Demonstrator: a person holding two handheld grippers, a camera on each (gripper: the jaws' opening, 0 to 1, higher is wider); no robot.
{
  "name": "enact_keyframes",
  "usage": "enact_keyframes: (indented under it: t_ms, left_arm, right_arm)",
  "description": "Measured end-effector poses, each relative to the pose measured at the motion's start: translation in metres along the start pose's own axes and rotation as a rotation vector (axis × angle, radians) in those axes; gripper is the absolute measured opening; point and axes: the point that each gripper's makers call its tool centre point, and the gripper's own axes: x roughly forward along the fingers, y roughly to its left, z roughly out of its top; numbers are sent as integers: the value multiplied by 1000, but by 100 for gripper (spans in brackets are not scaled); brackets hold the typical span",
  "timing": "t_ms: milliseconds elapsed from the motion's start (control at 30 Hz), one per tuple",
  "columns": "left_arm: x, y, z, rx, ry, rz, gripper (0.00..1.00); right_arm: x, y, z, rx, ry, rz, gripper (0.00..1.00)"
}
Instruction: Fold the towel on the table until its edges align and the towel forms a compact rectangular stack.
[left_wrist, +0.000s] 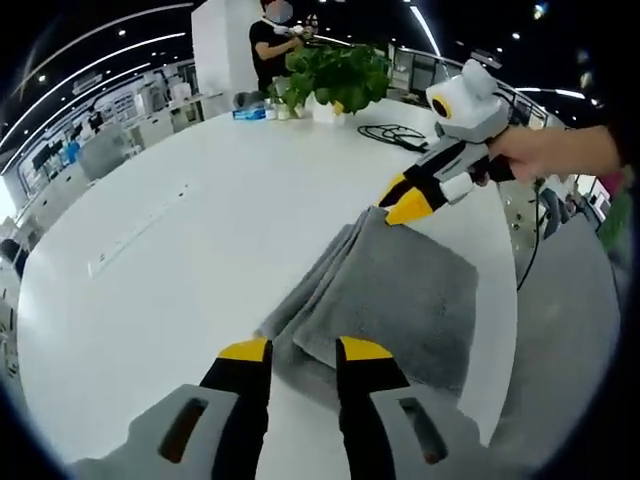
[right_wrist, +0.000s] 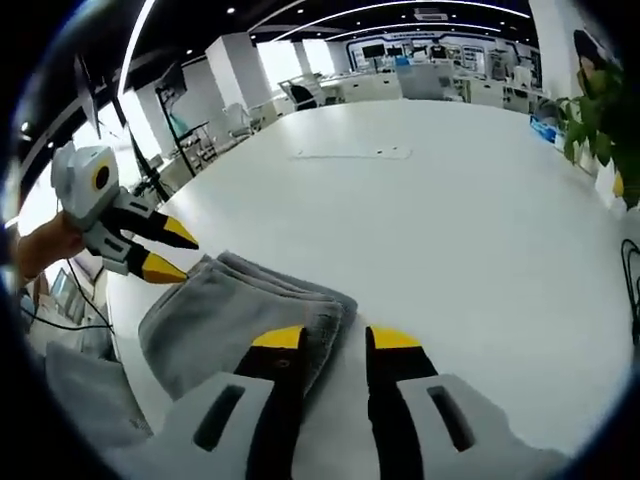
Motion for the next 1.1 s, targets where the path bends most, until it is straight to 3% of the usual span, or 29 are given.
enact_keyframes:
  t_ms: [100,300,433,767,1100]
  left_arm:
    - [-2,-4,-3,-24,-7,-3,30]
    - [-10,-8,-1,-76,-75,30,39]
    - [-15,-14,-5,-104,-90,32,42]
    - [-20,-28,-32,-153,-64,39,43]
    - [-20,-30,-38,-157,-49,51,43]
  right_arm:
    - [-5,3,-3,-66,-2,14,26]
    - [-13,12,-9,-96,-8,41,30]
    - [-17,16,-12,-109,-12,58,32]
    - [-27,26,-32,-108,6,91,34]
    - [-37,36,-51,-127,29,118,34]
